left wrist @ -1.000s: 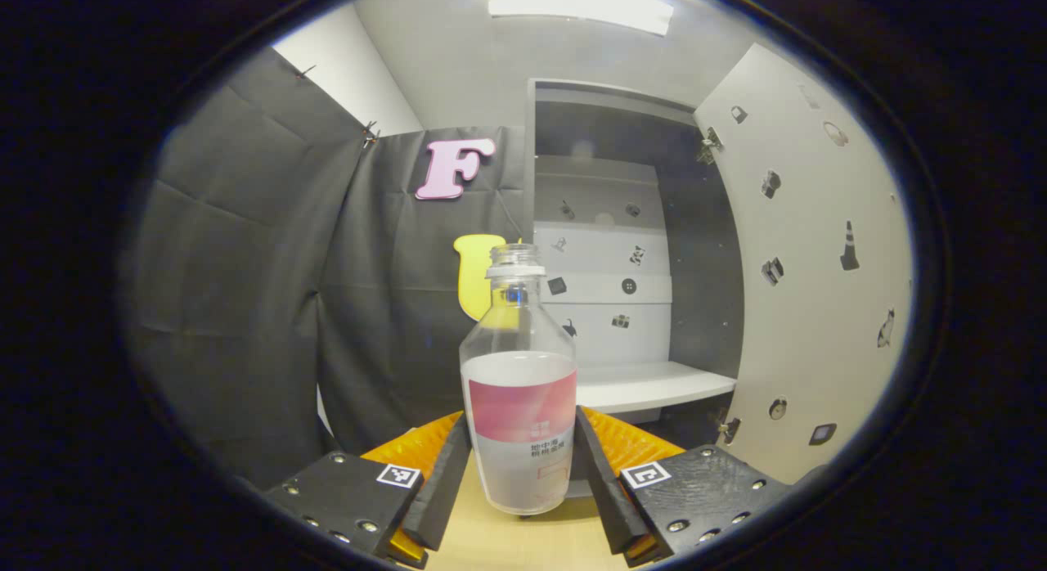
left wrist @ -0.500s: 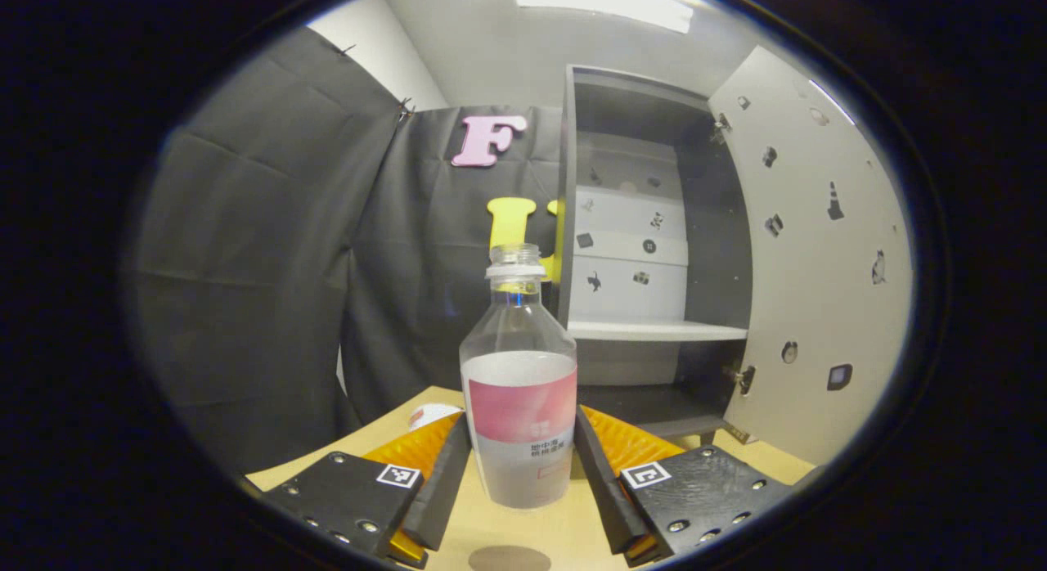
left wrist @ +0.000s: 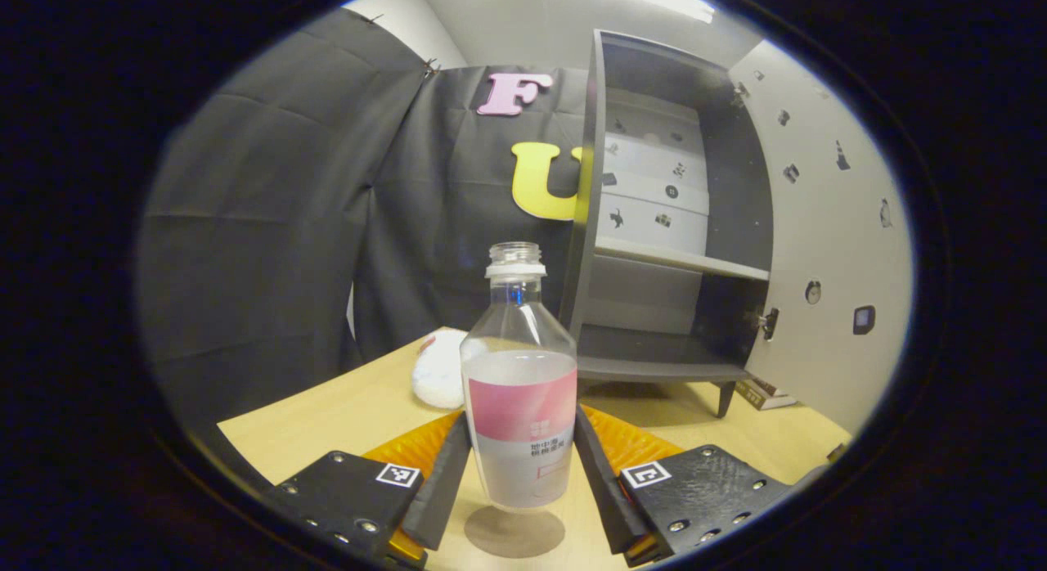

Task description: Open the cabinet door with the right hand, grasp the bottle in the cabinet with the left hand and place it on the coaster, then close the cabinet door with the right hand.

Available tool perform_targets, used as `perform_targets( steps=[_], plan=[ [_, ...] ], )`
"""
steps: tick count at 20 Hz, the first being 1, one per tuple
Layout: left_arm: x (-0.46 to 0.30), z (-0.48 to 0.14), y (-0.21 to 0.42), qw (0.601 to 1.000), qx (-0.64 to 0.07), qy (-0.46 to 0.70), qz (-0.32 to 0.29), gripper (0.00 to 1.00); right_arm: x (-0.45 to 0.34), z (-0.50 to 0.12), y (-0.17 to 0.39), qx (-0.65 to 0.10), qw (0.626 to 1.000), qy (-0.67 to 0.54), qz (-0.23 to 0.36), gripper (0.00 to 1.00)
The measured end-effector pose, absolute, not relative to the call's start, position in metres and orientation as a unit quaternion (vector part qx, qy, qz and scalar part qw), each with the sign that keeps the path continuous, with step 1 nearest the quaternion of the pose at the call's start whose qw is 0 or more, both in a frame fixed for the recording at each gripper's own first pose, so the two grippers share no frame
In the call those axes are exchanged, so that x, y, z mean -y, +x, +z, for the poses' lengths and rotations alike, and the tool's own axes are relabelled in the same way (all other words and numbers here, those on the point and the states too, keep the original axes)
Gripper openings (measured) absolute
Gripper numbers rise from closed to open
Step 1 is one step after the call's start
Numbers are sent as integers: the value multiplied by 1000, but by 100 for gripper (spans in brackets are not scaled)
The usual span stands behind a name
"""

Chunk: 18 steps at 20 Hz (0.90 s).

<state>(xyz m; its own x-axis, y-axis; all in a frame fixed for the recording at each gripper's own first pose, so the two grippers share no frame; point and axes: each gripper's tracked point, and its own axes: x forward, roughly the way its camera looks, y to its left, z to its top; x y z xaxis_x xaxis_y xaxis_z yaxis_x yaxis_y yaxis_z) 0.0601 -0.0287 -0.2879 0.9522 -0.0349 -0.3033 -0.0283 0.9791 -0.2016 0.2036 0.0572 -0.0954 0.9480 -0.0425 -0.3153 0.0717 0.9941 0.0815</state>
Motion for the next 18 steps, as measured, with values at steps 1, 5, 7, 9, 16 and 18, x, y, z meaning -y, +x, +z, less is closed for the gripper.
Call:
perform_targets(
  steps=[1, 5, 7, 9, 16, 18],
  plan=[
    [29, -299, 58, 982, -164, -96, 0, 72, -58, -96, 203, -158, 986, 47, -29, 98],
    [35, -330, 50, 978, -183, -98, 1, 74, -58, -101, 200, -160, 986, 40, -32, 98],
    [39, -343, 50, 976, -190, -102, 5, 74, -57, -101, 198, -162, 986, 35, -33, 98],
    [44, -357, 49, 974, -199, -108, 6, 74, -56, -100, 196, -161, 986, 31, -35, 98],
    [53, -364, 38, 976, -197, -90, 4, 76, -63, -104, 195, -168, 985, 21, -29, 98],
    [53, -365, 39, 976, -198, -85, 5, 72, -66, -105, 195, -169, 985, 19, -25, 98]
  ],
)
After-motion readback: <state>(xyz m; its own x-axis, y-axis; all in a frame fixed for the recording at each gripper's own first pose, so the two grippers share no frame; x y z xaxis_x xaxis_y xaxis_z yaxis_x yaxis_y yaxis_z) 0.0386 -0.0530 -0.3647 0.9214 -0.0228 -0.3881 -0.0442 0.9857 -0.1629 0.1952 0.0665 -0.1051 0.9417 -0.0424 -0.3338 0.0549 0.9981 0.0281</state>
